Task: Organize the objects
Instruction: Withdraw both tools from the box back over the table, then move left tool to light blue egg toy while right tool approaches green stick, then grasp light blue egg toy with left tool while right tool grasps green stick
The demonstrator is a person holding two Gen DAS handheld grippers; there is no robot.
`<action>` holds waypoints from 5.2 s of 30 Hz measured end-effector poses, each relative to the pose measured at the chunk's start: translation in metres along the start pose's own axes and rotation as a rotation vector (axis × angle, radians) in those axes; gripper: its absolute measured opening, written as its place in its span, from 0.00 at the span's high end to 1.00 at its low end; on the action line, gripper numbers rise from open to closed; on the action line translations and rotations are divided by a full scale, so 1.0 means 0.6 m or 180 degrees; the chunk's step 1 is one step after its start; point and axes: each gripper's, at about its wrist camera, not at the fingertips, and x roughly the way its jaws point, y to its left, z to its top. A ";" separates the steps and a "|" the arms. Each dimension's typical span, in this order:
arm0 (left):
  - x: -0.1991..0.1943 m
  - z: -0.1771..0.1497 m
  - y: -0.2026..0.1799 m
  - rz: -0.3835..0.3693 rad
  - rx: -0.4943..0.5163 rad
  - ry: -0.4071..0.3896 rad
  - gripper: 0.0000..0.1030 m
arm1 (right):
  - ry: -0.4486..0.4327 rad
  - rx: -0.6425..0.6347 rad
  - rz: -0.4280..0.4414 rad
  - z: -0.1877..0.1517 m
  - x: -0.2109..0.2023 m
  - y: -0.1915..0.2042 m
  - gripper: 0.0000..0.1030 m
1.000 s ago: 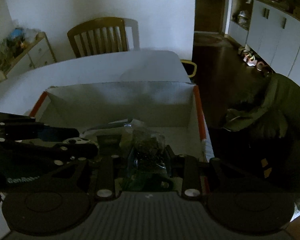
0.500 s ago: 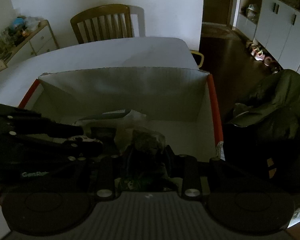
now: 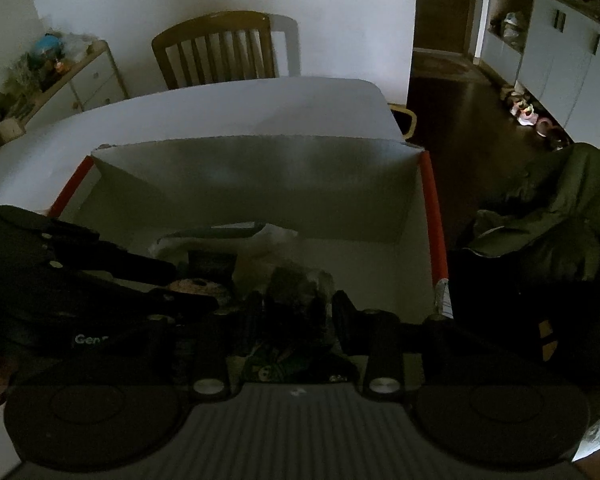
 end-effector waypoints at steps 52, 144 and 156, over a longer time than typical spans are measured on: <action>-0.361 -0.197 0.172 0.0128 -0.0319 -0.1279 0.08 | -0.0797 -0.0153 0.0409 -0.024 -0.211 0.254 0.37; -0.195 -0.302 0.538 0.0845 -0.0776 -0.0742 0.72 | 0.0266 -0.0595 0.0121 -0.052 0.160 0.656 0.84; -0.255 -0.317 0.505 0.0545 -0.0959 -0.0816 0.72 | 0.0209 -0.0205 0.0288 -0.050 0.103 0.615 0.85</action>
